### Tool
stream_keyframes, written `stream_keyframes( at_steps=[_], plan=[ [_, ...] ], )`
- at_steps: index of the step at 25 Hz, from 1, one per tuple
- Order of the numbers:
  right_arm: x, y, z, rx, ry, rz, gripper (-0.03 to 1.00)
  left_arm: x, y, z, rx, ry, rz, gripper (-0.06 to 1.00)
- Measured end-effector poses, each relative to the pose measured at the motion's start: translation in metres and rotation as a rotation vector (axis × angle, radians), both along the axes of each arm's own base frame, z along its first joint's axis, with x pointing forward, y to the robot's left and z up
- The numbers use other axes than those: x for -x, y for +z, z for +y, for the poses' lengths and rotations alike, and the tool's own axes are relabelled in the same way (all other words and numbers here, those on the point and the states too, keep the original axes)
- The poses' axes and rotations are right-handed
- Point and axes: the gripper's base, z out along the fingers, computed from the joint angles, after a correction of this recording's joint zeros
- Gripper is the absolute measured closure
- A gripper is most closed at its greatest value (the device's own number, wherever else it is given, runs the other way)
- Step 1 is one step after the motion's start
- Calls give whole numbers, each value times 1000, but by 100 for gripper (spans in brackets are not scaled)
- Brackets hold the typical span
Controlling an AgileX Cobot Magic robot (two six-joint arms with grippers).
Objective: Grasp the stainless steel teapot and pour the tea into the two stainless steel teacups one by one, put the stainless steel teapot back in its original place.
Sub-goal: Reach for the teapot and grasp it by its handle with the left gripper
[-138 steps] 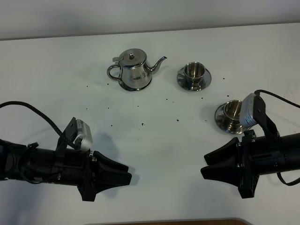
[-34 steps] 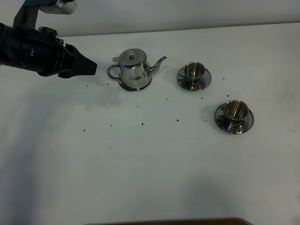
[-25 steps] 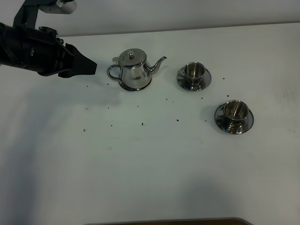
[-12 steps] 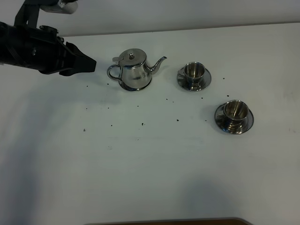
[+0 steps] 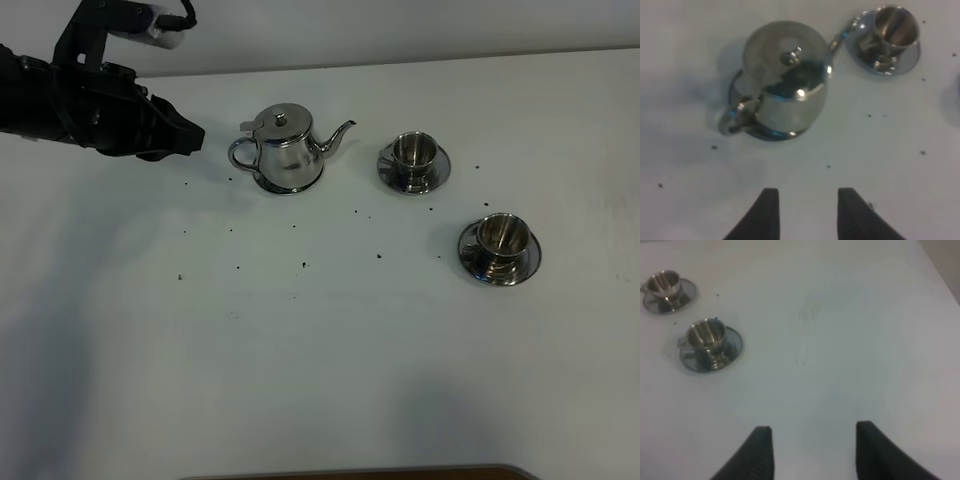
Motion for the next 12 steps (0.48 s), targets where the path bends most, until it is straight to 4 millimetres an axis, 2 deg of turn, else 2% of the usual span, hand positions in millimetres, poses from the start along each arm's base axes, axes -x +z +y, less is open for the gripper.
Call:
stream_keyframes(
  at_steps=[5, 12],
  plan=[
    [0, 0, 0, 0, 0, 0, 58, -17, -5, 2, -62, -26, -28, 60],
    [0, 0, 0, 0, 0, 0, 58, -45, -31, 7, -204, -75, -41, 60]
  ],
)
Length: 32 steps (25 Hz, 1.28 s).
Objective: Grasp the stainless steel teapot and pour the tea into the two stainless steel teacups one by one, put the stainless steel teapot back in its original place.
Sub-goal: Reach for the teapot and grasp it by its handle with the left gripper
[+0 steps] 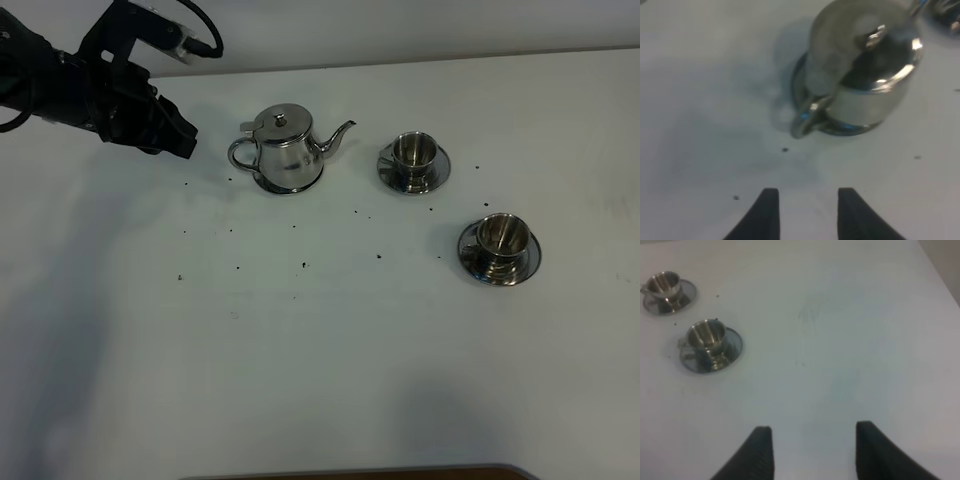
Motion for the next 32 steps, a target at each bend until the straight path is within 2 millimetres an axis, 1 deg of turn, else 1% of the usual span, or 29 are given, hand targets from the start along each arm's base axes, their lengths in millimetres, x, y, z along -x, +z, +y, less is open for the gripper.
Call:
stream_keyframes(
  at_steps=[2, 7, 10, 15, 20, 23, 25, 32],
  plan=[
    [0, 0, 0, 0, 0, 0, 58, -7, -5, 1, -24, -10, -24, 60],
    [0, 0, 0, 0, -1, 0, 58, -17, -17, 2, -92, -83, -87, 60],
    [0, 0, 0, 0, -1, 0, 58, -24, -25, 2, -106, -79, -136, 60],
    [0, 0, 0, 0, -1, 0, 58, -32, -41, 0, -97, -98, -168, 60],
    [0, 0, 0, 0, -2, 0, 58, -40, -65, -3, -68, -97, -175, 60],
    [0, 0, 0, 0, -5, 0, 58, -43, -74, -4, -59, -102, -190, 60],
    [0, 0, 0, 0, -5, 0, 58, -46, -77, -5, -47, -106, -204, 60],
    [0, 0, 0, -3, -8, 0, 58, -57, -74, -14, 56, -115, -239, 60]
  ],
)
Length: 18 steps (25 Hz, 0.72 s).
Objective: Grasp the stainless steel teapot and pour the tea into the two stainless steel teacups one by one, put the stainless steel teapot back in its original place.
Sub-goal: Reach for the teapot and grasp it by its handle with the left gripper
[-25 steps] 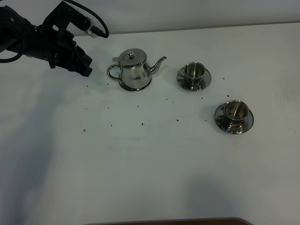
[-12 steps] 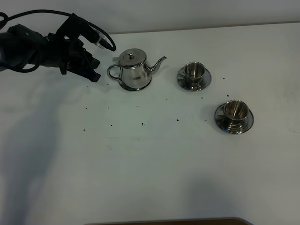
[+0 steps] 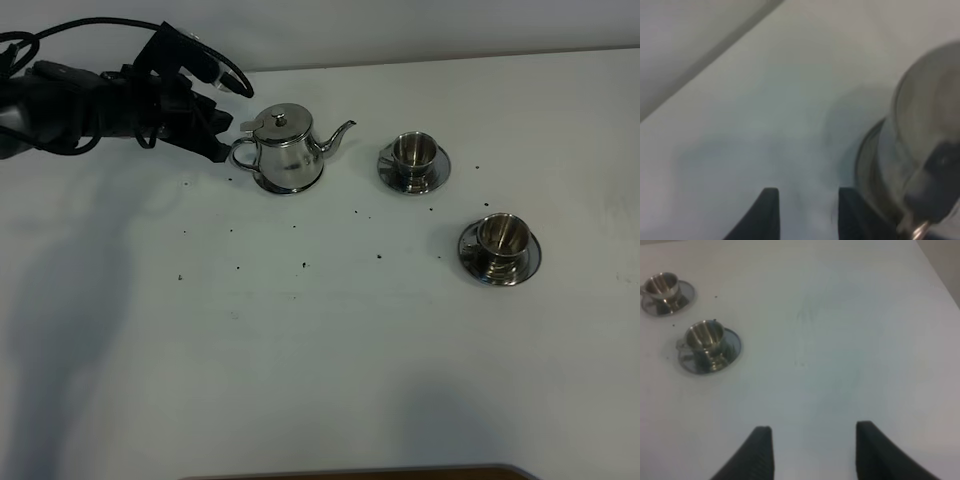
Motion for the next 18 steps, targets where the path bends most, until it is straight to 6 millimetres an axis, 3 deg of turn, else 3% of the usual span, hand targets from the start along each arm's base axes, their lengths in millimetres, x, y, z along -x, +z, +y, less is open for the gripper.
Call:
stream_keyframes(
  at_steps=[18],
  plan=[
    [0, 0, 0, -4, -2, 0, 58, 7, -1, -9, 75, -90, 60, 60]
  ],
)
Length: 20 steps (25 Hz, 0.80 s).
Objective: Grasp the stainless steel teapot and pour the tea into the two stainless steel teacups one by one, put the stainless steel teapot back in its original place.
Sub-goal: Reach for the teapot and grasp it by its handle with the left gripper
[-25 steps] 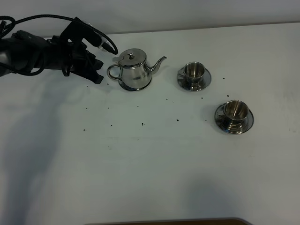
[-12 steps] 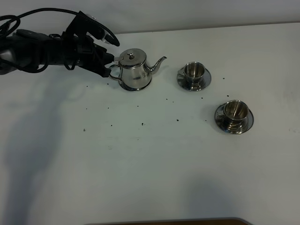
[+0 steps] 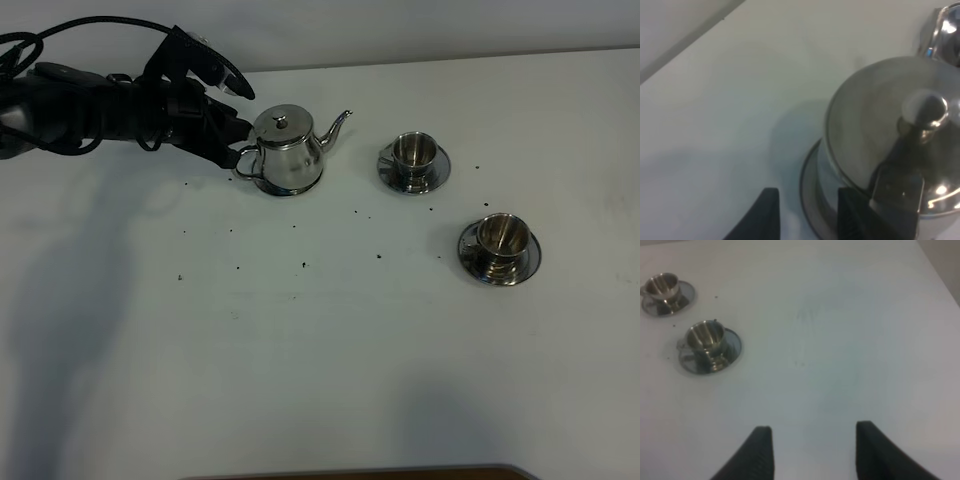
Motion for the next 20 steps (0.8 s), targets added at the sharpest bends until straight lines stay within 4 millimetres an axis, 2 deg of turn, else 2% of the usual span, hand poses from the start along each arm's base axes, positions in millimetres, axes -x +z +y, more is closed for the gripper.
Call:
stream_keyframes(
  at_steps=[11, 20],
  plan=[
    [0, 0, 0, -1, 0, 0, 58, 10, -9, 3, -68, -27, 132, 60],
    [0, 0, 0, -1, 0, 0, 58, 15, -9, 1, -36, -43, 191, 60]
  ],
)
